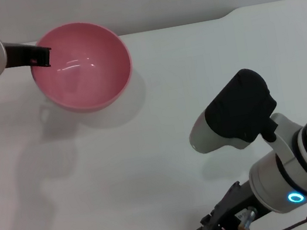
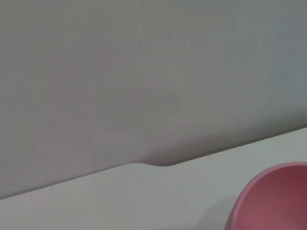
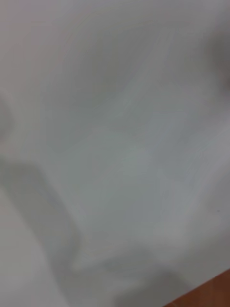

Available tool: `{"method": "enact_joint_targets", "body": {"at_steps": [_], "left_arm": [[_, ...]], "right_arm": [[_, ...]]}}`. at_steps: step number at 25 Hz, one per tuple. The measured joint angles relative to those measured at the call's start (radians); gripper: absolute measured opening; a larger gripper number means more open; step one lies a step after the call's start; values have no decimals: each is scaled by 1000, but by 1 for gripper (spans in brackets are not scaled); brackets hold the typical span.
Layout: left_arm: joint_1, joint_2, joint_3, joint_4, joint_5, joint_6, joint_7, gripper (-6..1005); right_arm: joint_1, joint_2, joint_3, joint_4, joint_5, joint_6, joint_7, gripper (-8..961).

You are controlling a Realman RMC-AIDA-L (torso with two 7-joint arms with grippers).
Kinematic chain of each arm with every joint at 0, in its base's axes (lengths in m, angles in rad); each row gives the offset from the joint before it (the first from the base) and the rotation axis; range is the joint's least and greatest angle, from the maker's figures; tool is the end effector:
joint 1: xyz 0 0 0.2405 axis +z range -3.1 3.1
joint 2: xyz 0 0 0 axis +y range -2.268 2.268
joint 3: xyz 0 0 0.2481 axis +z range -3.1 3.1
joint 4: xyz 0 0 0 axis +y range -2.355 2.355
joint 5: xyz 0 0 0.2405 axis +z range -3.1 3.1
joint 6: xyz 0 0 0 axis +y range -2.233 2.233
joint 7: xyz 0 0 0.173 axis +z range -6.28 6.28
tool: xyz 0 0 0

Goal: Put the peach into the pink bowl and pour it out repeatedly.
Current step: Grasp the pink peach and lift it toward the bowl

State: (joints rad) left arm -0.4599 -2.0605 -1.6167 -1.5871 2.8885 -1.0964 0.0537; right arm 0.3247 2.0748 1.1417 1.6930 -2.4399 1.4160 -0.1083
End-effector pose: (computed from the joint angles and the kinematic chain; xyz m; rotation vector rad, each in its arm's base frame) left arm -0.1564 0.4383 0.0352 -1.9835 -0.9248 0.0503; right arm 0.1201 0.2617 -0.1164 -2.7441 1.0711 -0.4005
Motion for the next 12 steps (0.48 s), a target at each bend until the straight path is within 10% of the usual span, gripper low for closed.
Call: {"method": "enact_joint_targets", "body": {"at_steps": [12], "left_arm": [[0, 0, 0, 0, 0, 9, 0, 46]], "right_arm": [[-7, 0, 27, 12, -2, -3, -13, 77]]}}
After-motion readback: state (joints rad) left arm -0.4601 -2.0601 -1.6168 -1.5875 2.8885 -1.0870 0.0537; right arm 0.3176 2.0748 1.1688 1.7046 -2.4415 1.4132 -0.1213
